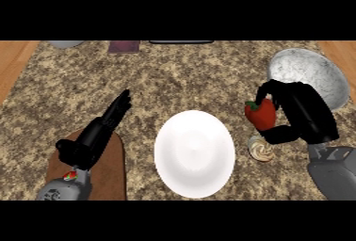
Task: Pick the bell pepper from the plate and place it in the bowl
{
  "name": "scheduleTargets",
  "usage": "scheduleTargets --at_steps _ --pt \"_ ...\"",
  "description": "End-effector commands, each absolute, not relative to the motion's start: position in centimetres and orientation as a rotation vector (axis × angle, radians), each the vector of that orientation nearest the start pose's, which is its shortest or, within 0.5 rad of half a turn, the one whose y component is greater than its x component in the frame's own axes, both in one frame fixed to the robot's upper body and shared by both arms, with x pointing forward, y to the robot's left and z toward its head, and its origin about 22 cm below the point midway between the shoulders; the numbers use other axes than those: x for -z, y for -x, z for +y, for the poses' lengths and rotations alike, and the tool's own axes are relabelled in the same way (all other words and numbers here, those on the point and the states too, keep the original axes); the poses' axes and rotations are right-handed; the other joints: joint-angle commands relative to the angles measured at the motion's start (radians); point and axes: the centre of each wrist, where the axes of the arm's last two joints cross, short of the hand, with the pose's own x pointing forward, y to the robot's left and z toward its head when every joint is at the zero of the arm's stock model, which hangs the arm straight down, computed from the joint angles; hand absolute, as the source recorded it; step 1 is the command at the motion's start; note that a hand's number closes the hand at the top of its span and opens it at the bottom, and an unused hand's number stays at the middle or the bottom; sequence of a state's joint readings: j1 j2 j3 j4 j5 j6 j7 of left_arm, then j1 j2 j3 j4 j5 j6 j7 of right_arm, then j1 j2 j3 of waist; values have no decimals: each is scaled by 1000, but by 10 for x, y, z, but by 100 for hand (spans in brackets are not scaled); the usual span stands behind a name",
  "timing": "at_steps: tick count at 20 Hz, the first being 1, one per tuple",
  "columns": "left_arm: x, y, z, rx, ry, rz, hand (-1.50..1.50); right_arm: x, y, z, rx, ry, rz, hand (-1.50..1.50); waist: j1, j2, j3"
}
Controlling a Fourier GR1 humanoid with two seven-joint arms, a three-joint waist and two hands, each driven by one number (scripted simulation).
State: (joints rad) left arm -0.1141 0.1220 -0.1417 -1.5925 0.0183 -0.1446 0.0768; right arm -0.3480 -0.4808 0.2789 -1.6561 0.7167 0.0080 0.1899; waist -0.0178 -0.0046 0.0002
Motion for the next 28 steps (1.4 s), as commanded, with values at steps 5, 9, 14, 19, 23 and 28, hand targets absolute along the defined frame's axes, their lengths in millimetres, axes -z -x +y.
scheduleTargets --at_steps 5,9,14,19,23,28 --pt "-36 -276 219 366 160 -1593 0 -157 -303 -266 -812 870 -1681 150 16 5 0" --pt "-40 -252 201 388 177 -1593 0 -158 -332 -312 -822 994 -1644 150 26 5 0" --pt "-44 -266 191 407 184 -1583 0 -133 -357 -337 -820 1225 -1625 150 38 11 1" --pt "-46 -268 211 402 162 -1584 0 -123 -388 -355 -789 1272 -1603 150 43 11 1" --pt "-52 -270 178 420 212 -1603 0 -119 -397 -373 -907 1108 -1348 150 62 18 1" --pt "-25 -265 196 413 202 -1602 0 -96 -395 -396 -897 855 -1292 -150 55 20 1"
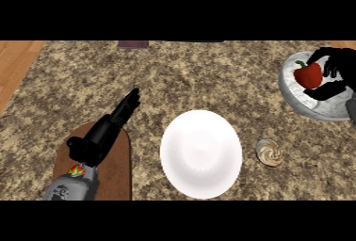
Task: Pick the bell pepper from the plate and place it in the bowl
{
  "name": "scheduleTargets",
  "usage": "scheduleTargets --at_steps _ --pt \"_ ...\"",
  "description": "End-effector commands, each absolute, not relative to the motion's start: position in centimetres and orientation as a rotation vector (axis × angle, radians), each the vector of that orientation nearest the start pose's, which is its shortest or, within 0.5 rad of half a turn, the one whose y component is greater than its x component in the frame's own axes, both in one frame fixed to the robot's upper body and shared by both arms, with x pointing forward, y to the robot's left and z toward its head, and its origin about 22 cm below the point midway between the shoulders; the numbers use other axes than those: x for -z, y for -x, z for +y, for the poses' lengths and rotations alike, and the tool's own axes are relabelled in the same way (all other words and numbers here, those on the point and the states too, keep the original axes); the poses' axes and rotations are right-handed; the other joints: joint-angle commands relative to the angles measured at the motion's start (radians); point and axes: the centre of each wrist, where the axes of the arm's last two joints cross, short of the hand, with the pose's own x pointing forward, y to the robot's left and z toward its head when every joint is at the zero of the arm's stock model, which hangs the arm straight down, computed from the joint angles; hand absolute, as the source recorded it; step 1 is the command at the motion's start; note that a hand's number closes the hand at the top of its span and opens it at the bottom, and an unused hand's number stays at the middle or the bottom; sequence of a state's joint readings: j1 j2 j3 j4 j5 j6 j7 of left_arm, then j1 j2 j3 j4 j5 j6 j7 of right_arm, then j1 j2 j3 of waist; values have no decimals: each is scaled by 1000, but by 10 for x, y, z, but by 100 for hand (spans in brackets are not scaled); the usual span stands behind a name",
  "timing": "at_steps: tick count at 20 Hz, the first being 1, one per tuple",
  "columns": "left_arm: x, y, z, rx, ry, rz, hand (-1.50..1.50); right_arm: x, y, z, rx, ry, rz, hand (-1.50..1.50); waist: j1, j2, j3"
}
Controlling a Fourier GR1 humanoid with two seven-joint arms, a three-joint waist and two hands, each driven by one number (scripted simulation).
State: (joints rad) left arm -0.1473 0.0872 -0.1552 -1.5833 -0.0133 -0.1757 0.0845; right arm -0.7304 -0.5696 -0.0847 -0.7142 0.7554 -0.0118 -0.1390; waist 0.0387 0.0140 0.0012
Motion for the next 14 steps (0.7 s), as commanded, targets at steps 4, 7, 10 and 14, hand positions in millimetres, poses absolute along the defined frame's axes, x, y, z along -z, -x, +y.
scheduleTargets --at_steps 4,7,10,14 --pt "-39 -266 192 411 189 -1587 0 -95 -405 -392 -869 784 -1444 -150 -1 -2 1" --pt "-39 -272 197 413 181 -1611 0 -108 -402 -415 -785 844 -1525 -150 0 2 2" --pt "-45 -270 185 408 203 -1607 0 -107 -407 -410 -623 827 -1561 -150 3 3 2" --pt "-41 -263 185 416 180 -1618 0 -137 -402 -438 -388 827 -1613 -150 0 0 2"
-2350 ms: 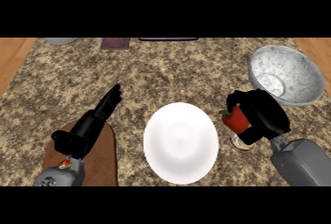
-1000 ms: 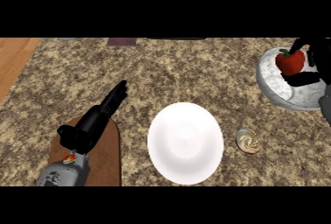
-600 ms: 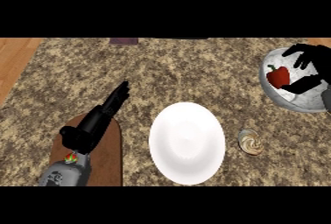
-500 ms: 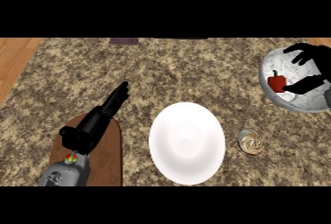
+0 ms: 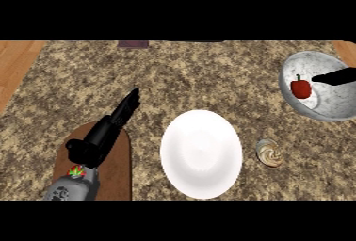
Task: Pick the bell pepper from the plate and place it in the bowl
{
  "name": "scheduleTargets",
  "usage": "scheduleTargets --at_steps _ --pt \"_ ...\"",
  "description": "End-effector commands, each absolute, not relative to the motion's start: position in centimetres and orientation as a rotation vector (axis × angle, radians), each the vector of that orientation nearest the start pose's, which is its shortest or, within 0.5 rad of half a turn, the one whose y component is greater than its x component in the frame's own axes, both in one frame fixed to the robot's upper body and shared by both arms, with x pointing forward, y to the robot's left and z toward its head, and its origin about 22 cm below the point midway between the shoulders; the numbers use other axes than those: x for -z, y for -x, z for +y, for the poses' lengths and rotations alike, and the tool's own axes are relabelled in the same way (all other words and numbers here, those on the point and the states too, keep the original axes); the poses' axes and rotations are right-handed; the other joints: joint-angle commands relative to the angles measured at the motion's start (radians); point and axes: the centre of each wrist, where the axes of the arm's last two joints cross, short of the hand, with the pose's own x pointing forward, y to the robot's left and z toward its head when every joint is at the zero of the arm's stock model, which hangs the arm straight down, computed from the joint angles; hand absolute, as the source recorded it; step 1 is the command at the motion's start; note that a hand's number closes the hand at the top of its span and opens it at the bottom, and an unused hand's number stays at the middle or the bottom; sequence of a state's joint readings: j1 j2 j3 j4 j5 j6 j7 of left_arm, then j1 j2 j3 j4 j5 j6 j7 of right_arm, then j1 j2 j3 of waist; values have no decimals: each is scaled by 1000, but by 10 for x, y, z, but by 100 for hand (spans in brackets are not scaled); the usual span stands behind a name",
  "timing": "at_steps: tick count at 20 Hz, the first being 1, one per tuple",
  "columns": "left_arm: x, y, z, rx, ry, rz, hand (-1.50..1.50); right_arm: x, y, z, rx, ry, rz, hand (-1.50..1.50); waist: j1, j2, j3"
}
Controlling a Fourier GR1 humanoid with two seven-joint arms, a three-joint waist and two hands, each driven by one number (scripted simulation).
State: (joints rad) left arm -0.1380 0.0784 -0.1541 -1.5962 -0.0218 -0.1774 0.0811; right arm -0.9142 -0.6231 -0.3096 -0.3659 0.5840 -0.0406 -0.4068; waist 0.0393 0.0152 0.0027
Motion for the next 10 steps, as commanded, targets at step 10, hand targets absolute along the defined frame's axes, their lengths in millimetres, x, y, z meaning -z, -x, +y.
scheduleTargets --at_steps 10 --pt "-35 -260 195 416 209 -1602 0 -153 -339 -527 -58 783 -1580 -150 4 4 2"
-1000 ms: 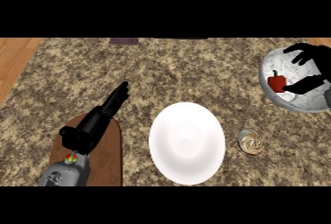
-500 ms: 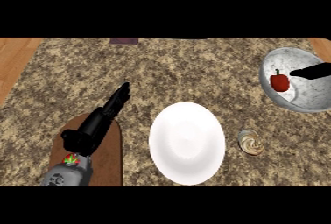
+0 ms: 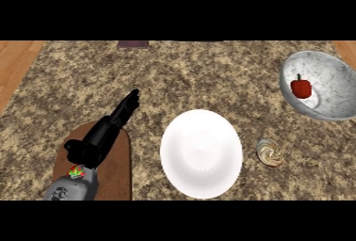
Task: Pick the bell pepper from the plate and place it in the bowl
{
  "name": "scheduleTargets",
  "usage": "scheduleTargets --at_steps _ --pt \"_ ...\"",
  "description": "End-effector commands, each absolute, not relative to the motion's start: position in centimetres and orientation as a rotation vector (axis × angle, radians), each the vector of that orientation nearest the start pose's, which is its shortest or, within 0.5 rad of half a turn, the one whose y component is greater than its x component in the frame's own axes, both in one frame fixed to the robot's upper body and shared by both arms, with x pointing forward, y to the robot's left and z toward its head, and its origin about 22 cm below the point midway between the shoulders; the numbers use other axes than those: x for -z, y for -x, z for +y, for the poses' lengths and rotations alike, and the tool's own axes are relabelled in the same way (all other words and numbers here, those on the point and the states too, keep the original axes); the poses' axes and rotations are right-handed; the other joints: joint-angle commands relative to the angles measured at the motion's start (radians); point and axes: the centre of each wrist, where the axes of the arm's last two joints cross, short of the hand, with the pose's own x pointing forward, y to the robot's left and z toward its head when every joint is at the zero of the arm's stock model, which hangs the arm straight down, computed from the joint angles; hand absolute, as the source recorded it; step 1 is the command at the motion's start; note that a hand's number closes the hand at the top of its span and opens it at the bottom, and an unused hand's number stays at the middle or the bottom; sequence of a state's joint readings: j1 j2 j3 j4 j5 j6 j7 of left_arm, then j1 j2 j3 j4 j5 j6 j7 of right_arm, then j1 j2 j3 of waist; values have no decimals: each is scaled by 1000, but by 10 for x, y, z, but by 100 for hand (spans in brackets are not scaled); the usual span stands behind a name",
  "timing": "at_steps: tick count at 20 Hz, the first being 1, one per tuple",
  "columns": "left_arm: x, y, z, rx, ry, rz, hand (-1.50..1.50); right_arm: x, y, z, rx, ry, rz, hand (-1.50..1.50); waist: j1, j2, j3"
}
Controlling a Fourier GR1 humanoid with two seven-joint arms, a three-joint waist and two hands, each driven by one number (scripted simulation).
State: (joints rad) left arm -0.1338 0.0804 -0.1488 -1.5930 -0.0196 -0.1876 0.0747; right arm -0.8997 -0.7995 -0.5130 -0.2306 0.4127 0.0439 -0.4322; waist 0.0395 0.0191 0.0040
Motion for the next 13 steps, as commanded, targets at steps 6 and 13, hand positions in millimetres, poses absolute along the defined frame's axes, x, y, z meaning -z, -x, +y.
scheduleTargets --at_steps 6,13 --pt "-36 -268 198 396 200 -1619 0 -134 -277 -576 28 779 -1612 -150 -3 9 5" --pt "-40 -268 190 409 215 -1609 0 -134 -240 -600 -32 697 -1625 -150 1 10 8"
